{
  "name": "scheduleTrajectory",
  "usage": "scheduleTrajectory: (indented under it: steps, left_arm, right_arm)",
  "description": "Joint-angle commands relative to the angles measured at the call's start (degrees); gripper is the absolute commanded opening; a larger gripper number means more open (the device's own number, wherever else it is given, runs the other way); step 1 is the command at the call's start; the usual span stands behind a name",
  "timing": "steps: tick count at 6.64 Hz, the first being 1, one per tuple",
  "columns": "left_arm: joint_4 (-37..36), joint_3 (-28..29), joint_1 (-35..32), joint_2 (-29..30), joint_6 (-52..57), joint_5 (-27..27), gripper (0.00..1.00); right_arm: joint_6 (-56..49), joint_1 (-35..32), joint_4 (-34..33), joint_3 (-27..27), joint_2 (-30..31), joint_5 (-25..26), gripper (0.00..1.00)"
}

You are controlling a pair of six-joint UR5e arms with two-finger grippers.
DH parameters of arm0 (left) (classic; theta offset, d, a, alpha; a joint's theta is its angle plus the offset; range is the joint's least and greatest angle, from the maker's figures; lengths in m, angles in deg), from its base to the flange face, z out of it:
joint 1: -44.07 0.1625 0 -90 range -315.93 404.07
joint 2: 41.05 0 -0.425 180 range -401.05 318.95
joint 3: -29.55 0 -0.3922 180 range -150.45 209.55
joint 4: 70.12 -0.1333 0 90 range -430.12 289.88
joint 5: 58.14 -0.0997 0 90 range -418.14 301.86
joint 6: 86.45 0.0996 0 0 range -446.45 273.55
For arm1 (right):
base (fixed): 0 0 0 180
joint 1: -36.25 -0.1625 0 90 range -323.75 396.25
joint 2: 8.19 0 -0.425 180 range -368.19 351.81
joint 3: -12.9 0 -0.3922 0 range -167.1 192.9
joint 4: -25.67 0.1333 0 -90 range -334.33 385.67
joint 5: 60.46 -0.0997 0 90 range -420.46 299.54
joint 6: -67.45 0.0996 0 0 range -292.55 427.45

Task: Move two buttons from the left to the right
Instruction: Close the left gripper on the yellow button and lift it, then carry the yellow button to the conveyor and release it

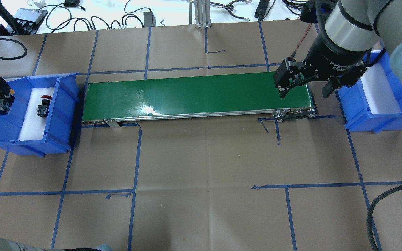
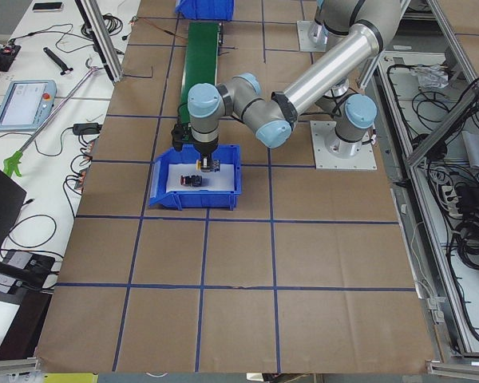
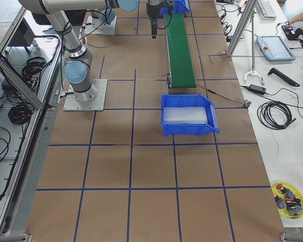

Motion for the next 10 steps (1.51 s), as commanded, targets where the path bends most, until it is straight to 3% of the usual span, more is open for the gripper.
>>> scheduleTrajectory:
  steps: [1,3,5,8,9,10]
  left_arm:
    - [0.20,1.24,-7.25,-0.13,-4.88,-0.12,0.00]
    - [-2.07,1.95,-17.62,0.74,-16.01,-0.21,0.02]
    - [-7.77,-1.02,-26.52,2.41,-25.71,-0.92,0.02]
    - [-24.71,-10.94,-26.81,6.98,-26.09,-1.00,0.02]
    - [-24.86,-11.49,-26.81,7.25,-26.18,-1.00,0.02]
    - [-24.77,-11.67,-26.81,7.17,-26.36,-1.00,0.12]
  right_arm:
    - [-0.09,0.01,-0.09,0.16,-0.03,0.11,1.00]
    - [-0.17,-0.08,-0.01,0.24,-0.11,0.11,1.00]
    - [-0.26,-0.08,-0.18,0.68,-0.11,0.11,1.00]
    - [-0.09,0.01,-0.01,0.16,-1.17,0.03,1.00]
    - [-0.09,0.01,-0.09,0.16,-1.43,0.03,1.00]
    - [-0.09,0.01,-0.01,0.16,-1.35,0.03,1.00]
